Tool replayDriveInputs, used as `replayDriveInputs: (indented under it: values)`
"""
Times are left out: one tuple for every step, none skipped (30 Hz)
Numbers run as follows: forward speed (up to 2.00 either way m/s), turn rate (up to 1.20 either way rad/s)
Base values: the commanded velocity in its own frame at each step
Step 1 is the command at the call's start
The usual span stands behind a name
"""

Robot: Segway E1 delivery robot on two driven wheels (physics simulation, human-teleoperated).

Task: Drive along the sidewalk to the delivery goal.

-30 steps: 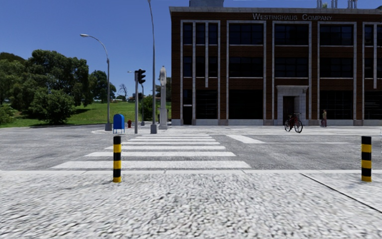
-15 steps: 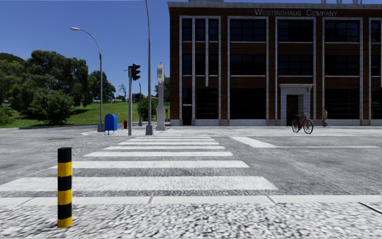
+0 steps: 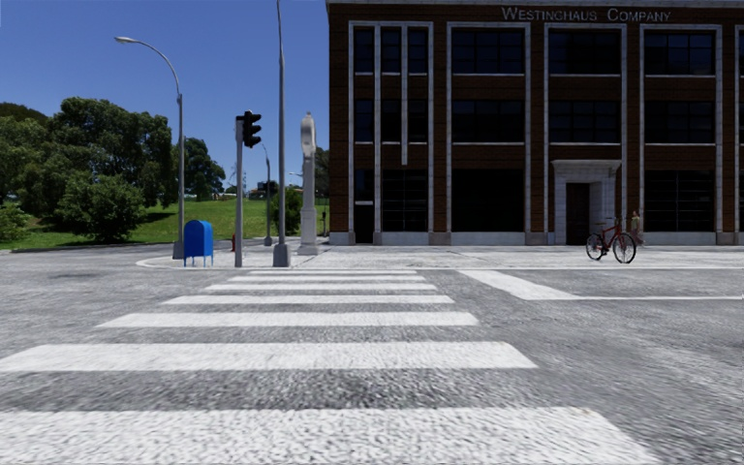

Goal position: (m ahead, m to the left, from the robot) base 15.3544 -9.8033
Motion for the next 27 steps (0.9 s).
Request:
replayDriveInputs:
  values:
    - [2.0,0.0]
    - [2.0,0.0]
    - [2.0,0.0]
    - [2.0,0.0]
    - [2.0,0.0]
    - [2.0,0.0]
    - [2.0,0.0]
    - [2.0,0.0]
    - [2.0,0.0]
    - [2.0,0.0]
    - [2.0,0.0]
    - [2.0,0.0]
    - [2.0,0.0]
    - [2.0,0.0]
    - [2.0,0.0]
    - [2.0,0.0]
    - [2.0,0.0]
    - [2.0,0.0]
    - [2.0,0.0]
    - [2.0,0.0]
    - [2.0,0.0]
    - [2.0,0.0]
    - [2.0,0.0]
    - [2.0,0.0]
    - [2.0,0.0]
    - [2.0,0.0]
    - [2.0,0.0]
